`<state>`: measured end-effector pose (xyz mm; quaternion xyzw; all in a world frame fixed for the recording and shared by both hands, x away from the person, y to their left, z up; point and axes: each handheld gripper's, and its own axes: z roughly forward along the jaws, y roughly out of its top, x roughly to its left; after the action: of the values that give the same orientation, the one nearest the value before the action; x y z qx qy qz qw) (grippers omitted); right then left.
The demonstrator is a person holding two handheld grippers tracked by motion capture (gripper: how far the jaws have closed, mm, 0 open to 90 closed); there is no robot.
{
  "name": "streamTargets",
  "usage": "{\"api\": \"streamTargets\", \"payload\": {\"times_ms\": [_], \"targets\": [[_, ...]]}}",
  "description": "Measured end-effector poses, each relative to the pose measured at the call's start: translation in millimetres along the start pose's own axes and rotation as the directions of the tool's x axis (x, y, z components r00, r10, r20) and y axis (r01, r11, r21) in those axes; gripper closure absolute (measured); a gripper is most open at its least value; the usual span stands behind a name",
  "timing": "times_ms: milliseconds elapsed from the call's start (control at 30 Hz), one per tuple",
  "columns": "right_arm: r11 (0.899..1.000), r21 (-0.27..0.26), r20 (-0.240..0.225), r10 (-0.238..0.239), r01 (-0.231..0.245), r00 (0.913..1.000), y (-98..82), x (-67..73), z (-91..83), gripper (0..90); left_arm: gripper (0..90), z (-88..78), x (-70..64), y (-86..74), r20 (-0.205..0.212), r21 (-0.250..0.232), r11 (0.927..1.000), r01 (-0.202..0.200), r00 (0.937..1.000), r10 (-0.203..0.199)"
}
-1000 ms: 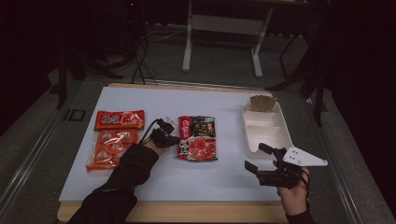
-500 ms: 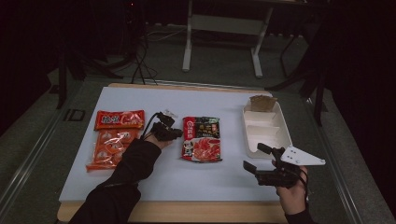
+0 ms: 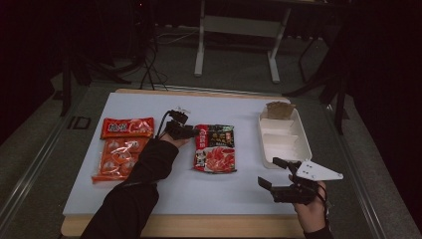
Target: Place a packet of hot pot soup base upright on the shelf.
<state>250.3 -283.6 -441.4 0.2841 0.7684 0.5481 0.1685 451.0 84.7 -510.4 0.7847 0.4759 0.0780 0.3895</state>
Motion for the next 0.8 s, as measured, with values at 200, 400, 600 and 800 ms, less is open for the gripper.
{"api": "streamTargets", "payload": {"times_ms": [200,400,600,800], "targets": [[1.000,0.009,-0.009,-0.001,0.001,1.0000,-2.0,0.1,0.7,13.8,49.1,14.9,1.7,3.3,-0.028,0.011,0.9993,0.035,0.9990,-0.034],[1.000,0.006,-0.017,-0.001,0.001,0.9999,-2.5,-0.6,-0.2,13.8,50.6,32.5,1.7,3.2,-0.062,0.051,0.9965,0.066,0.9961,-0.063],[1.000,0.011,-0.028,0.008,-0.008,0.9996,-3.7,-1.9,0.8,13.9,55.4,38.3,2.1,-1.1,-0.050,0.029,0.9948,0.098,0.9941,-0.096],[1.000,0.015,-0.034,-0.001,0.001,0.9994,-4.3,-1.7,1.5,13.9,69.8,42.0,-11.9,-2.5,-0.110,0.030,0.9981,0.054,0.9926,-0.050]]}}
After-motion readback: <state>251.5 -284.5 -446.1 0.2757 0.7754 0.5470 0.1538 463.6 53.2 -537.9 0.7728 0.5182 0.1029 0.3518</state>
